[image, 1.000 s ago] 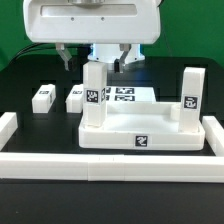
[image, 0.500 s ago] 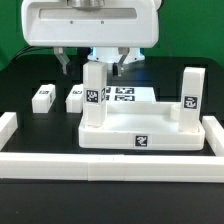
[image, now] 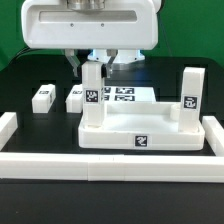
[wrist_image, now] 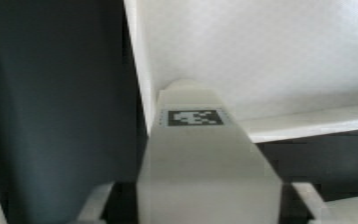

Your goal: Assemble desk

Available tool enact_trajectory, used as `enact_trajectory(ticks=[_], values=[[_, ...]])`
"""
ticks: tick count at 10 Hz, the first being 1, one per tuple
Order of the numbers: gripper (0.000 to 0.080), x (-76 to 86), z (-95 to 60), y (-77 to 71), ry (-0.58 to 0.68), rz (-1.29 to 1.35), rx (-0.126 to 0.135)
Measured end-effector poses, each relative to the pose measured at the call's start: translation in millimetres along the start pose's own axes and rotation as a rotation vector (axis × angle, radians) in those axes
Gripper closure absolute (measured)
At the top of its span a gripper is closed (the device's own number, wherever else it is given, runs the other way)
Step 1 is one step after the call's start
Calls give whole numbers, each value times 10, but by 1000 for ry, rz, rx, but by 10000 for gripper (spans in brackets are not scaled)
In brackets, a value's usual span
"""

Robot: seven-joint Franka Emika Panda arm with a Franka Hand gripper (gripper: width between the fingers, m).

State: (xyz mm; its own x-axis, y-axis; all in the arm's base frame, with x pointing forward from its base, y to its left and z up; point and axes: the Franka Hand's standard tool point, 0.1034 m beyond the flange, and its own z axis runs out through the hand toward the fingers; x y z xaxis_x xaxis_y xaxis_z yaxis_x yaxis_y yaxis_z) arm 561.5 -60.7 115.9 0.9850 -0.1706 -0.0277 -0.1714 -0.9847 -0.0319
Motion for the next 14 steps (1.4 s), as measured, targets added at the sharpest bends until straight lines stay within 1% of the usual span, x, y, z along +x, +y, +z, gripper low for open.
enact_trajectory(ticks=[1,2,3,4,7,8,9,10,11,12,13,14], values=[[511,0,1,-8,0,56,4],[511,-2,4,-24,-1,169,18],[511,-1,6,-31,-3,313,41],[511,3,4,-37,-4,433,51],[511,-20,22,-36,-20,818,102],[511,-30,26,-52,-18,959,110],[511,-37,25,-92,-30,1088,109],[511,-47,26,-131,-48,1174,104],[511,-44,24,-134,-53,1212,107],[420,-46,34,-158,-62,1285,113],[283,-49,42,-166,-62,1280,112],[283,-49,44,-164,-60,1224,112]])
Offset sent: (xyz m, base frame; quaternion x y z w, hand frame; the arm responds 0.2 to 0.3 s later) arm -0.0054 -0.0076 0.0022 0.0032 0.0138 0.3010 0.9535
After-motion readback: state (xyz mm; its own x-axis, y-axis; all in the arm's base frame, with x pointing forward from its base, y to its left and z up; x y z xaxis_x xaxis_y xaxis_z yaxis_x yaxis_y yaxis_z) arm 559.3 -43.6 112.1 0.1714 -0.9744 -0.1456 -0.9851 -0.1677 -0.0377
